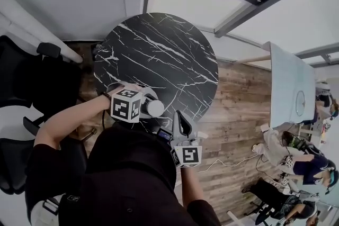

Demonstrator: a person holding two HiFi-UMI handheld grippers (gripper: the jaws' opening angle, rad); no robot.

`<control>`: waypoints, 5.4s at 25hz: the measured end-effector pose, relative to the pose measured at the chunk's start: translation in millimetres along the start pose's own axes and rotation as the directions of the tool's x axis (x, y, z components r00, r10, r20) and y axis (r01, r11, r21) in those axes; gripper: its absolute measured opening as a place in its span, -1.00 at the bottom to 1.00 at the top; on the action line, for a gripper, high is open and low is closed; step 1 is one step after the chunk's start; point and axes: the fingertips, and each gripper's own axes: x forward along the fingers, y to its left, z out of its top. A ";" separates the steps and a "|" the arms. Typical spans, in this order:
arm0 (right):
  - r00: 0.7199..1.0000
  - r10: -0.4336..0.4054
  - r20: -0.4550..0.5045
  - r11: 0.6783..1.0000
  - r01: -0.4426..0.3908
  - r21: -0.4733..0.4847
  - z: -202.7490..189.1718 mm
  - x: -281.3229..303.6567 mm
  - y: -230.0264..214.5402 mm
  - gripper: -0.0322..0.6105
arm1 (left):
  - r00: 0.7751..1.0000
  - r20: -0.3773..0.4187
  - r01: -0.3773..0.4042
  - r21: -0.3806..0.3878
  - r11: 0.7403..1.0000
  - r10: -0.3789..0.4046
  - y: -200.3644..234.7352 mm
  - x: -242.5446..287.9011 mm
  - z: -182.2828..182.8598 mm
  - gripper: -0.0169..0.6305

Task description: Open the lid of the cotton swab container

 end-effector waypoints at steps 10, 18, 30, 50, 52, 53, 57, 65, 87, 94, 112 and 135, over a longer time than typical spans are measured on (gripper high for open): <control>0.994 0.111 0.006 0.994 -0.111 -0.015 11.2 -11.1 13.6 -0.91 | 0.999 0.014 0.047 0.033 0.998 -0.047 5.5 -5.5 13.9 -0.14; 0.978 0.209 -0.016 0.978 -0.209 0.000 17.1 -13.6 29.1 -0.68 | 0.998 0.012 0.064 0.061 0.996 -0.065 10.8 -8.5 18.5 -0.14; 0.929 0.367 -0.044 0.927 -0.369 -0.072 30.3 -2.8 42.5 -0.24 | 0.988 -0.008 0.151 0.084 0.985 -0.151 1.2 -0.6 25.5 -0.14; 0.889 0.441 -0.121 0.887 -0.452 -0.092 17.0 11.8 59.3 -0.07 | 0.980 0.001 0.196 0.108 0.975 -0.197 -12.0 9.7 33.6 -0.14; 0.891 0.440 -0.111 0.891 -0.449 -0.073 18.3 11.3 59.0 -0.10 | 0.982 0.007 0.187 0.113 0.976 -0.189 -11.9 10.3 35.2 -0.14; 0.892 0.439 -0.107 0.892 -0.447 -0.063 18.7 10.9 58.8 -0.10 | 0.982 0.010 0.185 0.114 0.976 -0.187 -12.2 10.6 35.8 -0.15; 0.893 0.439 -0.100 0.895 -0.445 -0.041 20.5 9.6 59.7 -0.12 | 0.982 0.012 0.183 0.117 0.976 -0.186 -13.8 9.7 36.7 -0.15; 0.884 0.452 -0.116 0.889 -0.458 -0.023 17.1 7.6 60.2 -0.15 | 0.983 0.001 0.180 0.114 0.977 -0.181 -16.0 11.4 35.1 -0.17; 0.861 0.498 -0.100 0.867 -0.496 0.044 12.9 5.2 65.9 -0.15 | 0.981 -0.024 0.192 0.106 0.976 -0.190 -22.9 12.7 26.3 -0.17; 0.853 0.507 -0.125 0.861 -0.507 0.033 2.7 3.3 71.1 -0.13 | 0.978 -0.015 0.211 0.055 0.976 -0.210 -31.1 17.2 18.8 -0.16; 0.859 0.476 -0.189 0.849 -0.505 -0.153 4.1 0.2 80.6 -0.13 | 0.965 -0.044 0.259 0.032 0.965 -0.257 -34.9 24.7 2.3 -0.16; 0.845 0.361 -0.393 0.676 -0.528 -0.514 -7.7 4.8 79.3 -0.20 | 0.954 -0.102 0.281 -0.025 0.959 -0.282 -24.0 26.8 -0.8 -0.16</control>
